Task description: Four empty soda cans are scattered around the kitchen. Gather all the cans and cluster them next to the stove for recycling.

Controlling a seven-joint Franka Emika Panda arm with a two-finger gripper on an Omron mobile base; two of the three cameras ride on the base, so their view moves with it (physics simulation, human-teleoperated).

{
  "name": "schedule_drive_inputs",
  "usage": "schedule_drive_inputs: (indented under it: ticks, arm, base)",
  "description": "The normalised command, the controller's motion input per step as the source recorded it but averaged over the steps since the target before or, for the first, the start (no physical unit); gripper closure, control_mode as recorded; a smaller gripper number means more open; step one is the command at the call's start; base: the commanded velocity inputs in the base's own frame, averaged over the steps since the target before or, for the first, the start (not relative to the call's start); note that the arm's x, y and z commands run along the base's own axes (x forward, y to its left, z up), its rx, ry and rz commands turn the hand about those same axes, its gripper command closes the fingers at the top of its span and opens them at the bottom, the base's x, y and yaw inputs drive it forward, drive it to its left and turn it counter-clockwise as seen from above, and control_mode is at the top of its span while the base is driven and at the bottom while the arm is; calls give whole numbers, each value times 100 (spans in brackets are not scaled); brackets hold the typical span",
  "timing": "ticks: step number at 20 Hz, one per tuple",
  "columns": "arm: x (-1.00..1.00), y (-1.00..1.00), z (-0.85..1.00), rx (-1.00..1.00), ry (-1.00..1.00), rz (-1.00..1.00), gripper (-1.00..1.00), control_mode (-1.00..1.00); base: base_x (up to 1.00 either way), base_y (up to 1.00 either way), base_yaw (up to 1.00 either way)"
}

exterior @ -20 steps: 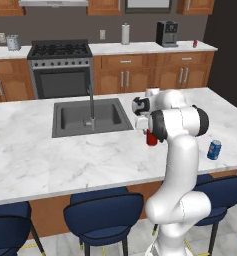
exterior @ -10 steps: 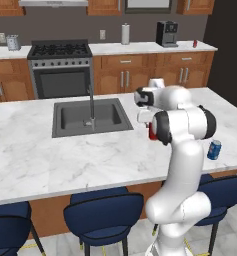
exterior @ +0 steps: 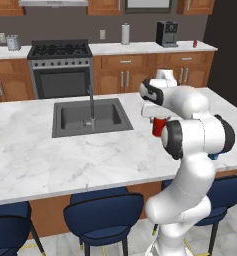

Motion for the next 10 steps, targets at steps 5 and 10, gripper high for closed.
schedule_drive_inputs:
  ticks: [5, 10]
  arm:
    - [-73, 2, 55, 0, 0, 0, 100, -100]
    - [-79, 6, 19, 1, 2, 2, 100, -100]
  base:
    - [0, 0, 0]
    - [0, 0, 0]
